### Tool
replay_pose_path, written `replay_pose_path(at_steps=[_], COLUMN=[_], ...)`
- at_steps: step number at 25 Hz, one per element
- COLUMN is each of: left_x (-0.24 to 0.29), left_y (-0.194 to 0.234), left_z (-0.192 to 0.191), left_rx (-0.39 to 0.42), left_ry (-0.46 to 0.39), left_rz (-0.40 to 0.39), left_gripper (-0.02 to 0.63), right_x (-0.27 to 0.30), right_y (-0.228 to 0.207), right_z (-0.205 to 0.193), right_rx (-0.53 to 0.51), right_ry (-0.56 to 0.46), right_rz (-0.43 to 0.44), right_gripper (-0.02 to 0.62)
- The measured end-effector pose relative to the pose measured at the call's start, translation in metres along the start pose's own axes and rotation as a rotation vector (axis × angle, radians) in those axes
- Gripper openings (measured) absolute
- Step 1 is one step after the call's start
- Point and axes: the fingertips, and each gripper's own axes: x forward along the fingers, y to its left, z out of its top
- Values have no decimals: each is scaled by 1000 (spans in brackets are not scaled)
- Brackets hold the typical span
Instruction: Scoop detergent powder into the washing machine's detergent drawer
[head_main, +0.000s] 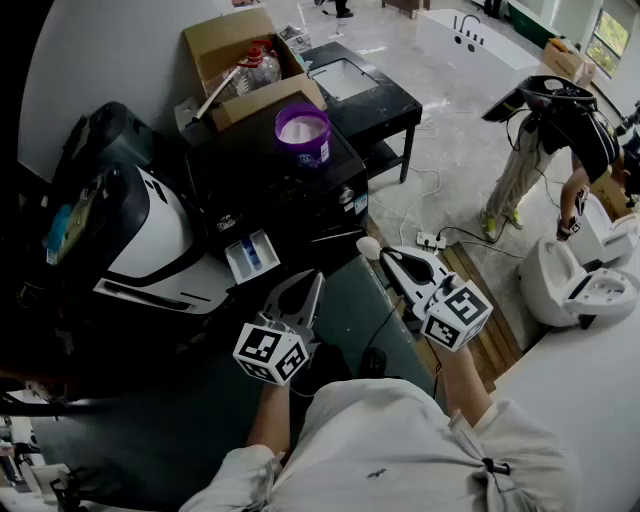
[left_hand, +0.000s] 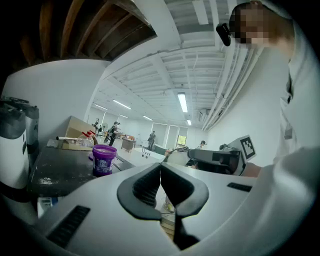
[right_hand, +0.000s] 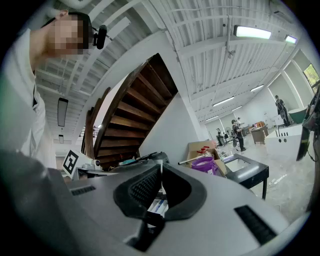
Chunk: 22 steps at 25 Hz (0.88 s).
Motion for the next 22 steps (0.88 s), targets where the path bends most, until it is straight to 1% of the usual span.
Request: replay_pose_path(at_steps=[5,14,17,22], left_x=[1,-3,-3,6], left_y=[10,25,37,63], left_z=[4,1,5,13], left_rx=[19,0,-6,-19], left_ry=[24,35,33,29], left_rz=[-22,-4,2,-9], left_gripper=[20,20,20,20], right_x=[6,19,32,58], right_y=[2,2,2,-3], right_z=[-3,-9,-8,-1], right_rx=[12,23,14,0], right_ry=[-21,-15,-9,-3], right_rz=[-24,-37,-37,-49], right_gripper=[11,12,12,12])
